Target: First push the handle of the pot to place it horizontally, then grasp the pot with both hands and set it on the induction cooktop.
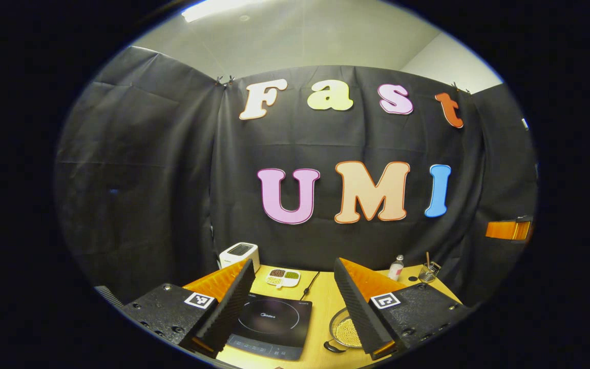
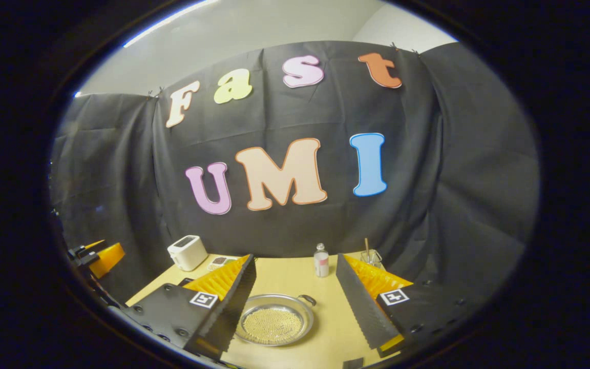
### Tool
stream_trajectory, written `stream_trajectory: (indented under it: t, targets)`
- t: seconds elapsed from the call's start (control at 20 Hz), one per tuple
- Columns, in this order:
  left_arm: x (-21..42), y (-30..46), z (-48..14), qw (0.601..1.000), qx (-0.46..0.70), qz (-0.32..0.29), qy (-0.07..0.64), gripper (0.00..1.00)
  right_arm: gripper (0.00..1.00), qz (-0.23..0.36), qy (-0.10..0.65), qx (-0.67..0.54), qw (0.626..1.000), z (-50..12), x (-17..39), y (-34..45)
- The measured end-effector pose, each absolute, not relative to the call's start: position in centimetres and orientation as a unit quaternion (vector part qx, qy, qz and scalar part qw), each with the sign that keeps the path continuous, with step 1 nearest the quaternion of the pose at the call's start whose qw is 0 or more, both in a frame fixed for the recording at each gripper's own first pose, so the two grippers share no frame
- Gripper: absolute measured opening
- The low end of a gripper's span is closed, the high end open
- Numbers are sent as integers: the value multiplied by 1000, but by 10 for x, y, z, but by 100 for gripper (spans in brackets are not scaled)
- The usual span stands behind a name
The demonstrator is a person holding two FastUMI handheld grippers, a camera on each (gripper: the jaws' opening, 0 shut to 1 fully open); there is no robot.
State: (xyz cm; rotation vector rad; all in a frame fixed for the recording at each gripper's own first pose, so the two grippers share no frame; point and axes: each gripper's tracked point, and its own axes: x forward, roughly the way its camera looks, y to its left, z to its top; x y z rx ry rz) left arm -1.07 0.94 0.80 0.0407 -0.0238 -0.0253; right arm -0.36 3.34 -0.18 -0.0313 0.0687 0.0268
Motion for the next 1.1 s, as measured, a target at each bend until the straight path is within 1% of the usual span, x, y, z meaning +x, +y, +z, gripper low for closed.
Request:
stream_trajectory:
  t: [0.05,0.1,0.35,0.4,0.45,0.5,0.55,0.6,0.65,0.7,0.75,0.8,0.85,0.9,0.95,1.0,1.05,1.1]
  targets:
    - [-14,10,8,1000,16,-10,-12,91,93,17,28,-17,999,2,-6,34]
    - [-18,11,5,1000,11,-6,-11,91,98,21,25,-19,999,3,-9,35]
    - [-34,19,-9,1000,-8,15,2,91,98,41,39,-22,998,-15,-12,35]
    - [-35,20,-10,1000,-10,19,5,91,87,47,42,-22,998,-19,-11,36]
    - [-37,22,-10,1000,-12,24,6,95,82,51,44,-26,997,-20,-10,37]
    - [-37,23,-9,1000,-10,29,4,92,81,56,43,-27,997,-24,-8,39]
    - [-39,24,-7,999,-5,33,2,92,76,62,44,-30,997,-27,-6,40]
    - [-40,26,-7,999,0,38,-1,92,67,67,48,-31,996,-31,-7,43]
    - [-41,28,-5,999,4,43,-4,91,53,71,52,-33,996,-35,-5,45]
    - [-41,28,-3,999,6,45,-7,95,39,74,53,-37,995,-39,-5,47]
    - [-41,29,-3,999,6,46,-8,95,24,74,52,-42,995,-39,-4,47]
    - [-41,29,-3,999,6,46,-8,92,24,72,51,-47,995,-42,-4,46]
    - [-40,30,-3,999,6,46,-8,95,12,74,52,-45,995,-44,-4,49]
    - [-39,31,-3,999,6,45,-8,92,5,80,58,-45,994,-50,-4,54]
    - [-38,33,-3,999,5,45,-8,95,10,83,62,-47,993,-54,-5,59]
    - [-38,33,-6,999,5,43,-6,92,8,83,67,-52,993,-59,-4,61]
    - [-37,34,-8,999,5,41,-3,92,0,85,74,-54,992,-64,-4,65]
    - [-34,37,-9,999,6,37,-1,92,8,86,83,-53,991,-72,-5,71]
